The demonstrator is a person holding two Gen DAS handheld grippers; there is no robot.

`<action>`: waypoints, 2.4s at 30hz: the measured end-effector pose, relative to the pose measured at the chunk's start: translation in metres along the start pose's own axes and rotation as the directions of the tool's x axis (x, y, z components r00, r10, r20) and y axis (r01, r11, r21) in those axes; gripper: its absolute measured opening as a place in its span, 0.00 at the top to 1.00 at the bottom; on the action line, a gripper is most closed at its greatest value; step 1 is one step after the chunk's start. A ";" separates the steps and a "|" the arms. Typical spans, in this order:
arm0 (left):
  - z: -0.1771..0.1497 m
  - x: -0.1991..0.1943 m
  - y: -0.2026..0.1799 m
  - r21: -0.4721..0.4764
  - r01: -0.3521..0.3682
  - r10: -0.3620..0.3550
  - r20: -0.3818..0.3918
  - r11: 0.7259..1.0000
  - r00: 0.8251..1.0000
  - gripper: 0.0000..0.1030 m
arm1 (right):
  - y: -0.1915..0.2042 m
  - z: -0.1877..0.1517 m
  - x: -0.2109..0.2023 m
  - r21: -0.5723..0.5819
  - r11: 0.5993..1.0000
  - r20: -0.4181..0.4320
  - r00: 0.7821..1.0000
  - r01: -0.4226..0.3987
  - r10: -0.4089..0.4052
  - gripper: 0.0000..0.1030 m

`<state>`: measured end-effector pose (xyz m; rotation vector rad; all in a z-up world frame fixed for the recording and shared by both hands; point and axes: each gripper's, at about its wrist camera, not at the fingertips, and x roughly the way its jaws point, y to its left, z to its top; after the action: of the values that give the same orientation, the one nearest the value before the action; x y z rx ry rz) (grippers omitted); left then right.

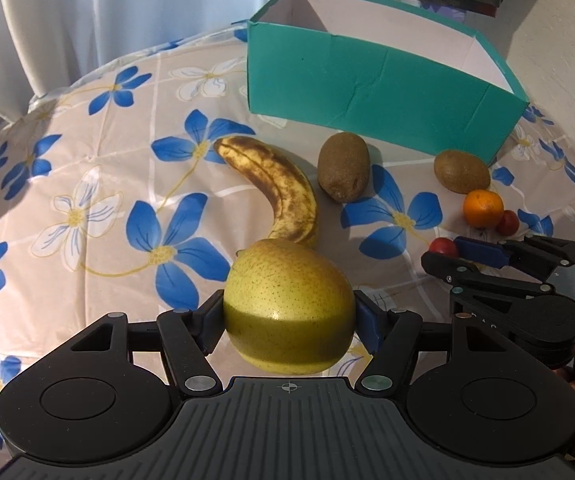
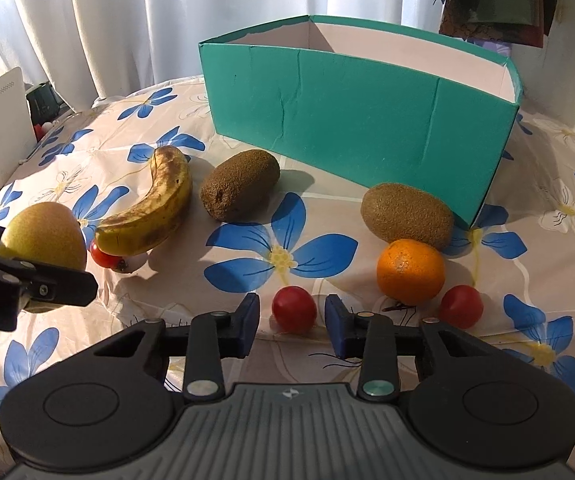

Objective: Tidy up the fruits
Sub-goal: 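Carry the green pear to the box with the left tool while the right tool grasps a cherry tomato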

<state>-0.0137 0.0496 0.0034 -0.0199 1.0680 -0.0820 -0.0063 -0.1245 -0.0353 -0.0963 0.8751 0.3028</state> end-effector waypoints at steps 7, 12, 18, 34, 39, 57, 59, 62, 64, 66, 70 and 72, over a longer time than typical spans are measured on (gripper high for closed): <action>0.015 -0.004 -0.001 0.009 -0.031 0.031 0.012 0.999 0.999 0.32 | 0.001 -0.001 -0.004 -0.003 1.000 0.015 1.000 0.000 0.000 0.77; 0.047 -0.018 -0.006 0.013 -0.019 0.018 0.069 1.000 0.997 0.32 | -0.010 0.014 -0.026 0.041 0.998 0.088 0.995 0.040 -0.044 0.77; 0.091 -0.038 -0.021 0.039 -0.031 0.023 0.186 0.999 0.982 0.32 | -0.027 0.035 -0.051 0.094 0.990 0.175 0.977 0.103 -0.119 0.77; 0.174 -0.003 -0.061 0.063 -0.094 0.073 0.287 0.994 0.955 0.32 | -0.048 0.053 -0.066 0.169 0.969 0.226 0.950 0.181 -0.216 0.77; 0.192 0.021 -0.064 0.061 -0.103 0.081 0.286 0.993 0.955 0.32 | -0.056 0.060 -0.066 0.195 0.957 0.247 0.934 0.212 -0.258 0.77; 0.201 0.098 -0.059 0.050 -0.136 0.124 0.189 0.989 0.974 0.32 | -0.069 0.071 -0.052 0.218 0.949 0.248 0.928 0.227 -0.279 0.77; 0.201 0.104 -0.057 0.045 -0.143 0.133 0.171 0.989 0.976 0.32 | -0.069 0.073 -0.051 0.216 0.949 0.253 0.926 0.228 -0.280 0.77; 0.202 0.108 -0.056 0.049 -0.161 0.150 0.171 0.986 0.974 0.32 | -0.069 0.075 -0.051 0.215 0.949 0.261 0.923 0.229 -0.282 0.77; 0.203 0.110 -0.056 0.049 -0.161 0.151 0.169 0.986 0.974 0.32 | -0.070 0.076 -0.050 0.216 0.949 0.262 0.922 0.232 -0.285 0.77; 0.203 0.112 -0.056 0.050 -0.161 0.150 0.169 0.986 0.974 0.32 | -0.070 0.077 -0.049 0.219 0.948 0.261 0.922 0.233 -0.287 0.77; 0.205 0.116 -0.057 0.058 -0.168 0.157 0.163 0.984 0.974 0.32 | -0.071 0.079 -0.048 0.218 0.947 0.259 0.922 0.236 -0.289 0.77; 0.205 0.117 -0.057 0.056 -0.168 0.157 0.162 0.984 0.974 0.32 | -0.070 0.079 -0.047 0.219 0.946 0.260 0.921 0.237 -0.291 0.77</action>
<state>0.2181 -0.0208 0.0031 0.1215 0.9053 0.0302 0.0449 -0.1856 0.0489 0.0020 0.5852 -0.0212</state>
